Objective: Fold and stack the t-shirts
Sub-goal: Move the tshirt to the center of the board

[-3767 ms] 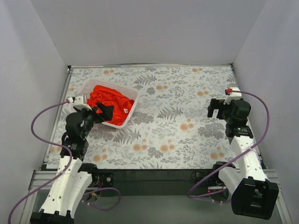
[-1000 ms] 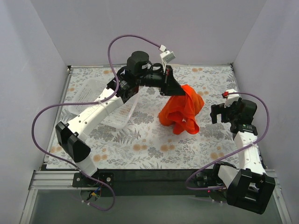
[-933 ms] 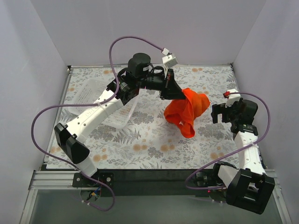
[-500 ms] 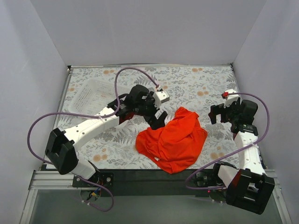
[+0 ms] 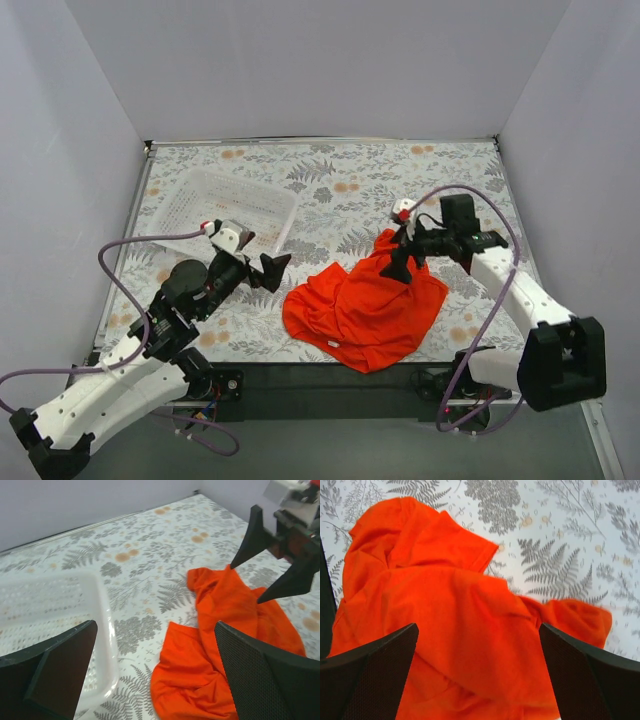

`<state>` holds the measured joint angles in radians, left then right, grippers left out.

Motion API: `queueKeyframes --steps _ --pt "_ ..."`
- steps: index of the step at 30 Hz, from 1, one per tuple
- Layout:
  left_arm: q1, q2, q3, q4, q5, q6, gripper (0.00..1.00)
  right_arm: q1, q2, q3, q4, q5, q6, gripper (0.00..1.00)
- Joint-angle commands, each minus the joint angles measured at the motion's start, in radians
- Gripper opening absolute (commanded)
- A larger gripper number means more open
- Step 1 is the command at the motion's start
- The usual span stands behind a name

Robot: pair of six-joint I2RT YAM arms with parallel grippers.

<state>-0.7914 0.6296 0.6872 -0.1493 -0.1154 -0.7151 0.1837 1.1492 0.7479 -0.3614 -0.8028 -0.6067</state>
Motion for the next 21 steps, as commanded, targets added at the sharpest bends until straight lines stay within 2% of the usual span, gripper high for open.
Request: queueKeyframes --steps 1,2,4,5,6,7,8,12,16,18,21 --pt "0.004 -0.088 -0.113 0.04 -0.23 -0.047 0.98 0.142 0.134 0.227 -0.043 0.033 0.03 0.94" --pt "0.004 -0.123 -0.118 0.043 -0.24 -0.043 0.98 0.169 0.232 0.355 -0.05 0.083 0.051 0.93" --pt "0.004 -0.145 -0.123 0.05 -0.288 -0.038 0.98 0.232 0.34 0.483 -0.047 0.131 0.17 0.93" --pt "0.006 -0.152 -0.127 0.05 -0.302 -0.037 0.98 0.252 0.457 0.636 -0.047 0.176 0.224 0.92" --pt "0.006 -0.168 -0.13 0.045 -0.314 -0.031 0.98 0.273 0.519 0.709 -0.047 0.219 0.278 0.95" --pt "0.006 -0.172 -0.129 0.039 -0.341 -0.027 0.98 0.311 0.581 0.796 -0.042 0.27 0.405 0.97" --pt "0.007 -0.18 -0.13 0.033 -0.354 -0.023 0.98 0.325 0.703 0.94 -0.047 0.33 0.453 0.98" --pt "0.008 -0.214 -0.14 0.021 -0.431 -0.003 0.98 0.372 0.926 1.207 -0.002 0.445 0.588 0.98" --pt "0.008 -0.234 -0.15 0.028 -0.469 0.009 0.98 0.405 1.116 1.396 0.048 0.528 0.596 0.98" --pt "0.008 -0.229 -0.15 0.028 -0.486 0.016 0.98 0.418 1.158 1.426 0.079 0.582 0.596 0.98" --pt "0.008 -0.214 -0.15 0.03 -0.487 0.022 0.98 0.433 1.231 1.467 0.085 0.571 0.601 0.96"
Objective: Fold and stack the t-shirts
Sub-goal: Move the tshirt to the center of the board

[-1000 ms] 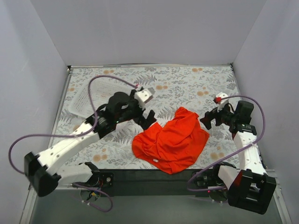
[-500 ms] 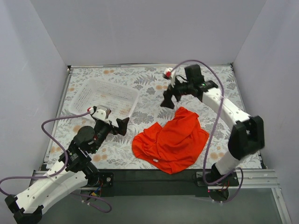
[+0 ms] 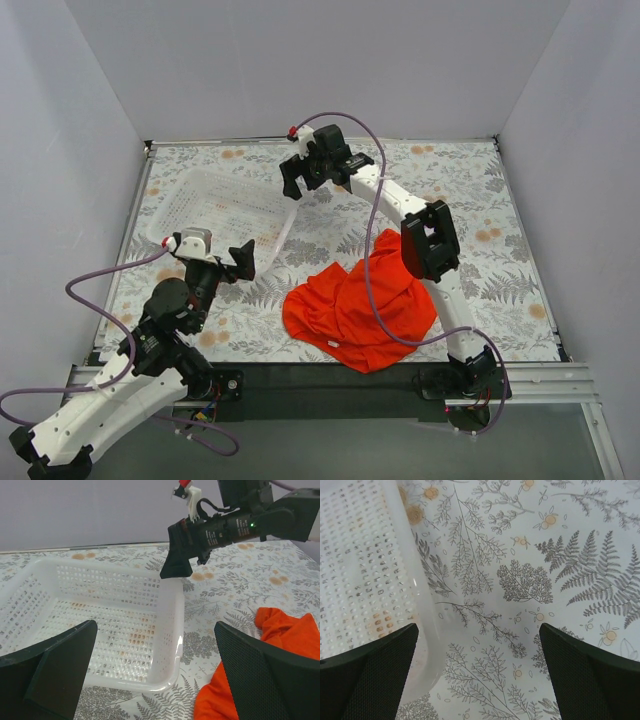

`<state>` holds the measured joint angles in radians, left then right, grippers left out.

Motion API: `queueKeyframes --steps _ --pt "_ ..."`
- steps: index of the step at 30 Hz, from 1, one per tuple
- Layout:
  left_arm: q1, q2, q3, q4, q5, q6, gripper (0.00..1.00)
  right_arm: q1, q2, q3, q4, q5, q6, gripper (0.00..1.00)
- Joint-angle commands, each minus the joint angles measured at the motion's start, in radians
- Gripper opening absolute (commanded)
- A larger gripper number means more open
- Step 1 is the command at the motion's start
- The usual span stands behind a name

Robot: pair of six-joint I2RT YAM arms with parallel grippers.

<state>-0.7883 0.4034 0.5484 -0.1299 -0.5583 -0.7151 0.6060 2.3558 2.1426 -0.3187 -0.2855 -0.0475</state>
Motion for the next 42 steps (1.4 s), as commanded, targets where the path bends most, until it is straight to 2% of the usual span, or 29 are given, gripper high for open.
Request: queueKeyframes --steps 1,6,8,9,11,12,13,16,20,24,25,26,29,32,36,37,38,42 --pt "0.004 0.018 -0.013 0.01 -0.045 0.022 0.98 0.017 0.043 0.069 0.043 0.036 0.041 0.95" --pt "0.006 0.051 -0.007 0.007 -0.026 0.028 0.96 0.043 0.056 0.027 0.041 -0.044 0.041 0.8" --pt "0.006 0.057 -0.004 0.006 -0.028 0.023 0.96 0.055 0.05 0.002 0.041 -0.061 0.041 0.71" --pt "0.004 0.057 -0.004 0.006 -0.031 0.019 0.95 0.061 0.048 -0.004 0.041 -0.063 0.041 0.55" --pt "0.006 0.06 -0.005 0.01 -0.051 0.006 0.95 0.067 0.045 -0.018 0.041 -0.057 0.09 0.32" --pt "0.006 0.064 -0.007 0.013 -0.066 0.0 0.95 0.075 0.042 -0.035 0.043 -0.044 0.113 0.1" --pt "0.004 0.064 -0.005 0.016 -0.09 -0.006 0.95 0.078 0.031 -0.047 0.046 -0.029 0.133 0.02" --pt "0.006 0.069 -0.005 0.022 -0.139 -0.03 0.95 0.092 -0.012 -0.111 0.058 0.08 0.23 0.01" --pt "0.006 0.06 -0.007 0.032 -0.172 -0.04 0.95 0.11 -0.073 -0.174 0.059 0.274 0.439 0.01" --pt "0.008 0.037 -0.011 0.041 -0.195 -0.041 0.95 0.184 -0.07 -0.124 0.014 0.419 0.613 0.01" --pt "0.011 0.032 -0.013 0.042 -0.199 -0.043 0.95 0.202 -0.049 -0.077 0.001 0.436 0.633 0.04" --pt "0.012 0.025 -0.019 0.049 -0.206 -0.043 0.95 0.221 -0.034 -0.05 -0.003 0.418 0.653 0.37" --pt "0.015 0.021 -0.025 0.053 -0.227 -0.044 0.95 0.297 0.031 0.044 -0.014 0.361 0.652 0.78" --pt "0.017 0.037 -0.028 0.053 -0.239 -0.047 0.96 0.327 0.056 0.071 0.003 0.232 0.601 0.87" --pt "0.021 0.057 -0.018 0.052 -0.227 -0.07 0.96 0.284 -0.024 0.007 0.068 0.028 0.421 0.87" --pt "0.024 0.06 -0.018 0.055 -0.213 -0.072 0.96 0.27 -0.045 -0.016 0.102 -0.126 0.369 0.87" --pt "0.026 0.063 -0.016 0.055 -0.206 -0.079 0.96 0.256 -0.071 -0.036 0.109 -0.153 0.275 0.95" --pt "0.032 0.063 -0.015 0.065 -0.186 -0.102 0.98 0.189 -0.215 -0.179 0.124 -0.216 0.129 0.98"
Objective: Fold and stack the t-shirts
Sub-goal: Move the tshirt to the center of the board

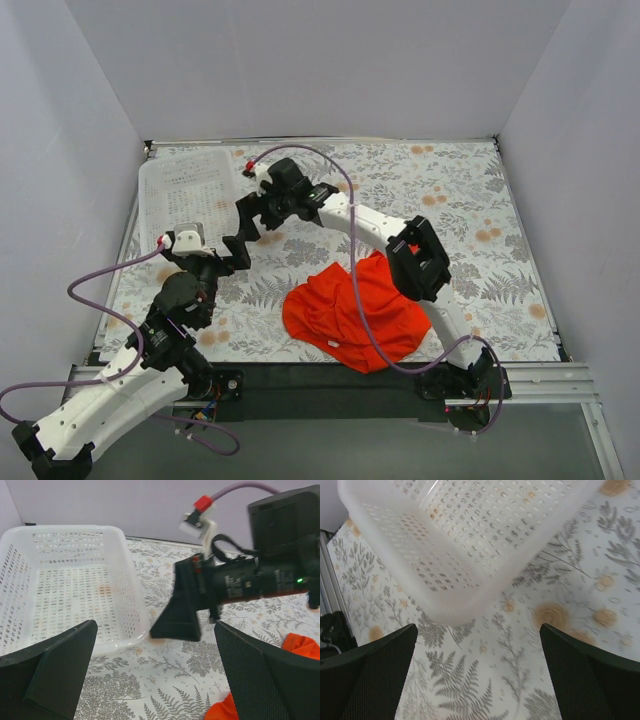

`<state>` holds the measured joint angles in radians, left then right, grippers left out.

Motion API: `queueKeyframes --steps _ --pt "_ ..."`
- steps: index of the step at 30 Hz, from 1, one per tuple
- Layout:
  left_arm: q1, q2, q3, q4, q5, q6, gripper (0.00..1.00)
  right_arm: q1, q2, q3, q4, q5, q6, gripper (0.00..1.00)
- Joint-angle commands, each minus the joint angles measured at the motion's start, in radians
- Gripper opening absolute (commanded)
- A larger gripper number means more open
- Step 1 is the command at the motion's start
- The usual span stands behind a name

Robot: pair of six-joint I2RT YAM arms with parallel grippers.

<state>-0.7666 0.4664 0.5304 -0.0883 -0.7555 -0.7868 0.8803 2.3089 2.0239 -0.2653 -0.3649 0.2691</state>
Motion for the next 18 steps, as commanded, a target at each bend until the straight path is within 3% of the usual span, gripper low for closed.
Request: queueKeyframes --steps 1,7,8,11,12,13,16,18 --pt "0.01 0.001 -0.001 0.035 0.015 -0.037 0.98 -0.099 -0.192 -0.082 0.072 -0.153 -0.212 0.98" --pt "0.052 0.172 0.109 -0.021 0.14 -0.155 0.98 -0.219 -0.443 -0.365 0.064 -0.209 -0.497 0.98" --pt "0.073 0.274 0.167 -0.071 0.165 -0.182 0.98 -0.239 -0.478 -0.407 0.061 -0.222 -0.524 0.98" --pt "0.243 0.478 0.268 -0.164 0.394 -0.296 0.94 -0.349 -0.64 -0.6 0.06 -0.272 -0.597 0.97" --pt "0.345 0.532 0.337 -0.18 0.559 -0.316 0.9 -0.369 -0.722 -0.644 0.058 -0.272 -0.614 0.97" --pt "0.381 0.576 0.365 -0.192 0.628 -0.356 0.85 -0.392 -0.761 -0.733 0.058 -0.273 -0.637 0.97" --pt "0.424 0.744 0.473 -0.189 0.956 -0.365 0.68 -0.484 -0.917 -0.856 0.04 -0.298 -0.704 0.98" --pt "0.409 0.854 0.528 -0.183 1.108 -0.377 0.63 -0.555 -1.006 -0.935 -0.033 -0.347 -0.79 0.98"
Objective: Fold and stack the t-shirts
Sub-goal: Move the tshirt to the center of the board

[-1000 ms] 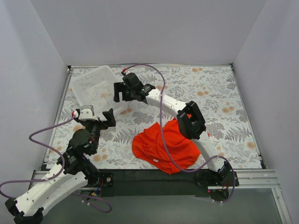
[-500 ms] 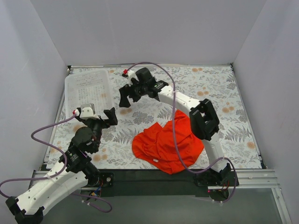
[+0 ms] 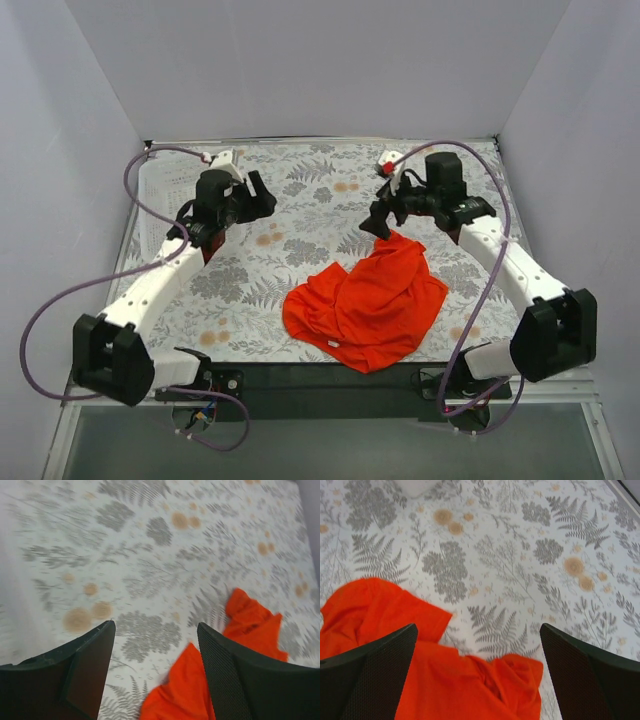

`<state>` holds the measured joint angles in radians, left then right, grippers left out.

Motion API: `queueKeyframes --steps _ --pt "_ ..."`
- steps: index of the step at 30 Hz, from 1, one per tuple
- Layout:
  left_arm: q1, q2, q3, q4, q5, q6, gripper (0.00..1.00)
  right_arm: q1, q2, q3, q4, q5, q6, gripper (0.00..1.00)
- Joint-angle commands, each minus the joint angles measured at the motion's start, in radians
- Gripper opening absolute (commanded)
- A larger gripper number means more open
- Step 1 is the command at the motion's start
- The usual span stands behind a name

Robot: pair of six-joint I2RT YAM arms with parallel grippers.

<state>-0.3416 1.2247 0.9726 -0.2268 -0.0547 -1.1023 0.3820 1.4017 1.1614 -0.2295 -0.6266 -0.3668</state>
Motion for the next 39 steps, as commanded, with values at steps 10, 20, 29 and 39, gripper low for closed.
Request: queueKeyframes --steps 10,20,29,39 --pt "-0.318 0.219 0.02 -0.199 0.262 -0.077 0.62 -0.104 -0.188 -0.29 -0.495 -0.036 -0.844 0.91" --pt "-0.464 0.298 -0.051 -0.243 -0.056 -0.208 0.62 -0.249 0.222 0.011 -0.073 0.055 -0.187 0.82" --pt "-0.487 0.372 -0.063 -0.186 0.038 -0.169 0.25 -0.216 0.47 0.135 -0.221 -0.044 -0.175 0.66" --pt "-0.468 0.343 0.115 -0.276 -0.233 -0.032 0.0 -0.285 0.358 0.129 -0.136 0.097 -0.011 0.01"
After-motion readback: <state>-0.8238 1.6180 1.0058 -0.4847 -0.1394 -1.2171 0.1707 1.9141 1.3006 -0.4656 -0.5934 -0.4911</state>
